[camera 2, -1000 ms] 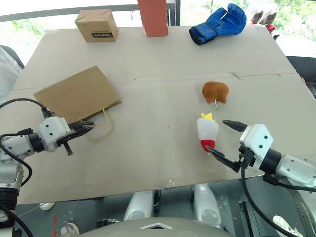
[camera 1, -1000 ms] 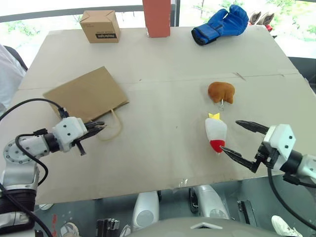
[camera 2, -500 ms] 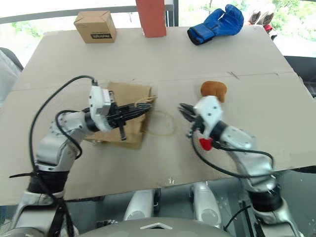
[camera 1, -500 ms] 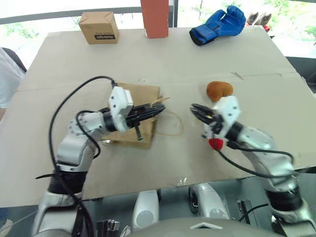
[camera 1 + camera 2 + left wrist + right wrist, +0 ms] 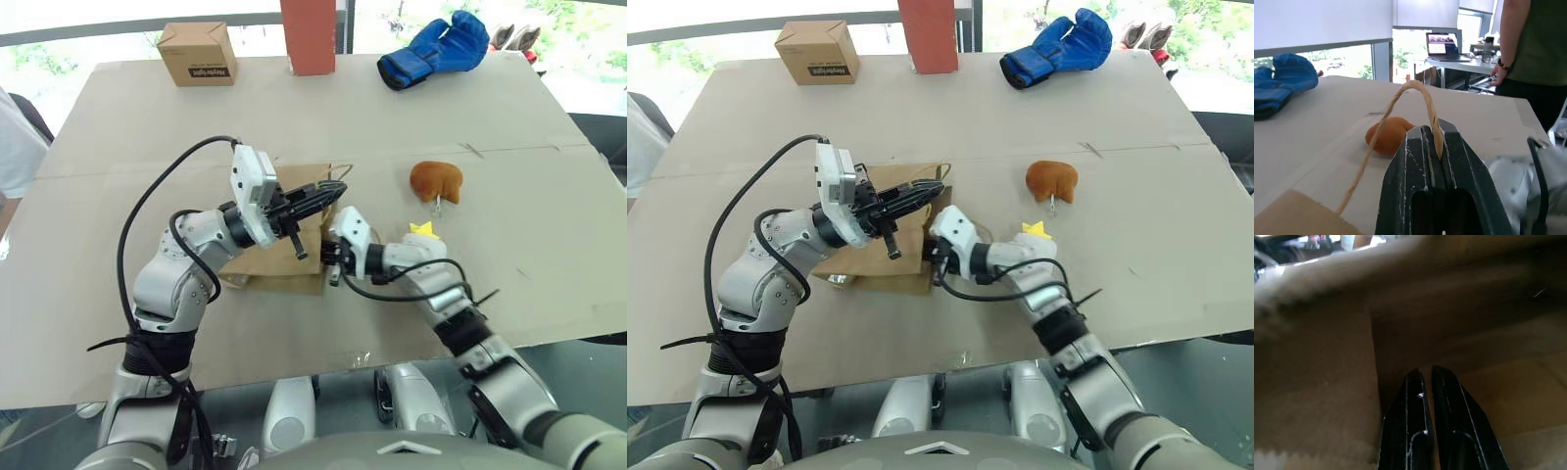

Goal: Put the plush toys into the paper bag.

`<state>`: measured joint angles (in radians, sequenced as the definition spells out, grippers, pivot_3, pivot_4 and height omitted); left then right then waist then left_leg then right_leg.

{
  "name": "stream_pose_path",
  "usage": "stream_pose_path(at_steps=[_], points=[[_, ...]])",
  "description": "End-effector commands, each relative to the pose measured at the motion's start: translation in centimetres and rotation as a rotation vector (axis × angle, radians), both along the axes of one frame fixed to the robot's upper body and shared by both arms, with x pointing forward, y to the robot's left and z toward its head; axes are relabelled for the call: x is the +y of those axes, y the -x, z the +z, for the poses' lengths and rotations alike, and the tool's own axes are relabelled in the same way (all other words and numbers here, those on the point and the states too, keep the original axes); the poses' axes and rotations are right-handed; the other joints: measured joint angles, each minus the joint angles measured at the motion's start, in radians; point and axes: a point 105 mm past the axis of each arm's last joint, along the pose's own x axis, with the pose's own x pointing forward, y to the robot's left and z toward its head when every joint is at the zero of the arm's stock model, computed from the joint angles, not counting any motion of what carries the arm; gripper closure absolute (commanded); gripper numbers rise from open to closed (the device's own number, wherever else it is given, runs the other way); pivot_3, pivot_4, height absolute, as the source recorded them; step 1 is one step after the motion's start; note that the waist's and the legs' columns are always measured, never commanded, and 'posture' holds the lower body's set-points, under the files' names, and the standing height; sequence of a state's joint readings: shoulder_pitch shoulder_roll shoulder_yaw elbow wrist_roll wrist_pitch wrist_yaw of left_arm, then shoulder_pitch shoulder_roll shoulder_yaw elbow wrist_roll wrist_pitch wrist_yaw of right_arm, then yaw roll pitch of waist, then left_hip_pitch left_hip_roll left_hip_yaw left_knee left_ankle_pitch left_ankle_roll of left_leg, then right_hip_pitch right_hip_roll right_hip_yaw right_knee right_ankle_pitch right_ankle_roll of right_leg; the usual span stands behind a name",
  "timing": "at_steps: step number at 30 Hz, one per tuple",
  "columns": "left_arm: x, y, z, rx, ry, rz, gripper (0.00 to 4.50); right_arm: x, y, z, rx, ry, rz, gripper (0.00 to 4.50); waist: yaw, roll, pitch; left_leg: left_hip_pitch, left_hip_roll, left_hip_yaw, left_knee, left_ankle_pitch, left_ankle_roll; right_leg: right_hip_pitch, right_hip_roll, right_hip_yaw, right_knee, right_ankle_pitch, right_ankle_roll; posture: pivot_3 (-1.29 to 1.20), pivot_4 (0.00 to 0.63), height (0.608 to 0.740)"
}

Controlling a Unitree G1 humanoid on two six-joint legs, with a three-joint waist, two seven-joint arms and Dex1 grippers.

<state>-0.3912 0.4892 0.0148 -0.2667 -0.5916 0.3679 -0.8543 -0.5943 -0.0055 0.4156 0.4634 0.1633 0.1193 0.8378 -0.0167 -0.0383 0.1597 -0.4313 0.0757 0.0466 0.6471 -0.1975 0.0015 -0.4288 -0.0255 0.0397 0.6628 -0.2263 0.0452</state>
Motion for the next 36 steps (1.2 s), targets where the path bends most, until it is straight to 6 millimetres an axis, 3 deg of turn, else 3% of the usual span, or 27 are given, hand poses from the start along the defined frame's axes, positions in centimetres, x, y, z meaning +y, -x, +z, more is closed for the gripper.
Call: stream_pose_path(at_steps=[1,5,9,11,15,18,19,20,22,25,31,35,36], points=[[0.7,-0.5,3.2,-0.151,0.019,0.090,4.50,1.1,-1.2,-0.4,-0.018,-0.001,-0.063,4.43,0.000,0.000,0.000,0.000,0.000,0.000,0.000,0.000,0.000,0.000,0.000,0.000,0.000,0.000,0.000,0.00,0.150,0.740],[2.3,-2.5,5.7,-0.305,0.028,0.251,4.50,1.6,-4.5,0.6,-0.016,-0.053,-0.315,4.43,0.000,0.000,0.000,0.000,0.000,0.000,0.000,0.000,0.000,0.000,0.000,0.000,0.000,0.000,0.000,0.00,0.150,0.740],[3.1,-4.0,7.3,-0.313,0.066,0.339,4.50,2.7,-5.2,1.5,-0.042,-0.064,-0.391,4.43,0.005,0.000,0.000,0.000,0.000,0.000,0.000,0.000,0.000,0.000,0.000,0.000,0.000,0.000,0.000,0.00,0.150,0.740],[3.5,-4.2,7.1,-0.344,0.058,0.362,4.50,3.0,-5.1,1.4,-0.062,-0.008,-0.404,4.43,0.005,0.000,0.000,0.000,0.000,0.000,0.000,0.000,0.000,0.000,0.000,0.001,0.000,0.000,0.000,0.00,0.150,0.740],[4.1,-4.5,5.8,-0.286,0.041,0.348,4.50,1.4,-5.6,3.5,-0.073,-0.071,-0.406,4.43,0.001,0.001,0.000,-0.001,0.000,0.001,0.000,0.000,0.000,0.000,0.000,0.001,0.000,0.000,0.000,0.00,0.150,0.740],[4.7,-4.9,5.3,-0.271,0.039,0.363,4.50,-0.2,-5.0,6.2,-0.107,-0.118,-0.367,3.38,0.002,0.001,0.000,-0.001,0.000,0.000,-0.002,0.000,0.000,-0.001,0.000,0.001,0.000,0.000,0.000,0.00,0.150,0.740],[4.7,-5.0,5.2,-0.270,0.037,0.366,4.50,-0.8,-4.6,7.1,-0.123,-0.125,-0.350,2.82,0.003,0.001,0.000,-0.001,0.000,0.000,-0.002,0.000,0.000,-0.001,0.000,0.001,0.000,0.000,0.000,0.00,0.150,0.740],[4.7,-5.1,5.1,-0.268,0.037,0.365,4.50,-1.5,-4.1,7.9,-0.133,-0.133,-0.338,2.59,0.003,0.001,0.000,-0.001,0.000,0.000,-0.002,0.000,0.000,-0.001,0.000,0.001,-0.001,0.000,0.000,0.00,0.150,0.740],[4.8,-5.3,4.9,-0.260,0.042,0.369,4.50,-3.6,-2.6,10.2,-0.160,-0.148,-0.329,1.80,0.009,0.001,0.000,-0.002,0.000,0.000,-0.002,0.000,0.000,-0.001,0.000,0.001,-0.001,0.000,0.001,0.00,0.150,0.740],[4.7,-5.6,4.6,-0.255,0.047,0.371,4.50,-7.1,-0.7,11.9,-0.187,-0.134,-0.380,0.15,0.006,0.001,0.000,-0.002,0.000,0.000,-0.002,0.000,0.000,-0.001,-0.001,0.000,-0.001,0.000,0.001,0.00,0.150,0.740],[4.0,-5.7,4.1,-0.253,0.044,0.361,4.50,-13.1,2.0,10.7,-0.158,0.010,-0.540,0.15,0.005,0.001,0.000,-0.001,0.000,0.000,-0.004,0.000,0.000,-0.001,0.000,0.001,-0.002,0.000,0.000,0.00,0.150,0.740],[4.1,-5.8,4.1,-0.253,0.039,0.357,4.50,-17.0,2.7,7.2,-0.079,0.225,-0.701,0.15,0.004,0.001,0.000,-0.001,0.000,0.000,-0.004,0.000,0.000,-0.001,0.000,0.001,-0.002,0.000,0.000,0.00,0.150,0.740],[3.9,-5.8,4.2,-0.255,0.038,0.353,4.50,-18.3,2.9,5.1,-0.024,0.321,-0.746,0.15,0.004,0.001,0.000,-0.001,0.000,0.000,-0.004,0.000,0.000,-0.001,0.000,0.001,-0.002,0.000,0.000,0.00,0.150,0.740]])
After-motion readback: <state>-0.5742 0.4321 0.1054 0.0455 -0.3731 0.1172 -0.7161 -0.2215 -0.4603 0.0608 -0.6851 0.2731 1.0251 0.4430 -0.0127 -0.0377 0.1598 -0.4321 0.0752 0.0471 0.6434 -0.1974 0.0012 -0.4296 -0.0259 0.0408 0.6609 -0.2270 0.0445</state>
